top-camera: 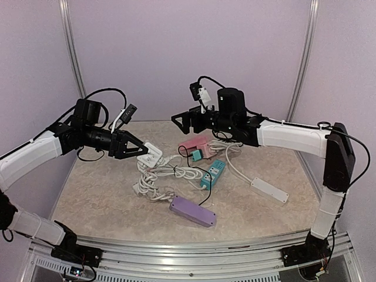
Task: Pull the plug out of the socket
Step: Remove the plug from the socket.
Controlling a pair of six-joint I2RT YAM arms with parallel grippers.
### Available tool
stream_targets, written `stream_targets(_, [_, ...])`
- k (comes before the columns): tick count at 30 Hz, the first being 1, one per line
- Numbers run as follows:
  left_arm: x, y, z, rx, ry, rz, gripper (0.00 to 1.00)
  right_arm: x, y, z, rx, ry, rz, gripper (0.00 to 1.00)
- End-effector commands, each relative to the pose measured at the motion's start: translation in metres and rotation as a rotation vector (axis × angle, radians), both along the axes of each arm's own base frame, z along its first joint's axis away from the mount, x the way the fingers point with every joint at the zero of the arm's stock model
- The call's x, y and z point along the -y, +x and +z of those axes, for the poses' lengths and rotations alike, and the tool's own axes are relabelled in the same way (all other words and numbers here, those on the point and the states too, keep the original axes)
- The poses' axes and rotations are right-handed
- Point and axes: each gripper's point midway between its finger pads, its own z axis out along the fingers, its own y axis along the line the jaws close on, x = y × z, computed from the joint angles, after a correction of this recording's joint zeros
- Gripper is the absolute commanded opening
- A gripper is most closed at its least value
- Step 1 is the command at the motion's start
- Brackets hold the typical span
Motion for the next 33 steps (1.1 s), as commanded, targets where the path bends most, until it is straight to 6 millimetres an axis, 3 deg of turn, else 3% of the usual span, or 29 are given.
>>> stream_targets(1, [0.004, 0.008, 0.025, 0.074, -0.052, 0.002, 0.11, 0.037, -0.014, 0.000, -0.034, -0.013, -0.087, 0.96])
stream_targets(5, [0.005, 0.019, 0.015, 0.027, -0.042, 0.042, 0.10, 0.063, -0.051, -0.004, -0.098, 0.033, -0.067, 0.95])
stream_targets(8, [0.002, 0.033, 0.003, -0.025, -0.018, 0.108, 0.11, 0.070, -0.079, -0.011, -0.125, 0.029, -0.050, 0.94])
stream_targets(16, [-0.002, 0.049, -0.018, -0.101, 0.002, 0.151, 0.10, 0.025, -0.150, -0.038, -0.144, -0.023, 0.080, 0.92])
stream_targets(27, [0.004, 0.035, -0.009, -0.019, -0.011, 0.096, 0.10, 0.001, -0.147, -0.050, -0.376, 0.240, 0.071, 0.88])
stream_targets(33, [0.013, 0.017, 0.000, 0.040, -0.037, 0.040, 0.10, 0.002, -0.142, -0.062, -0.492, 0.343, 0.024, 0.74])
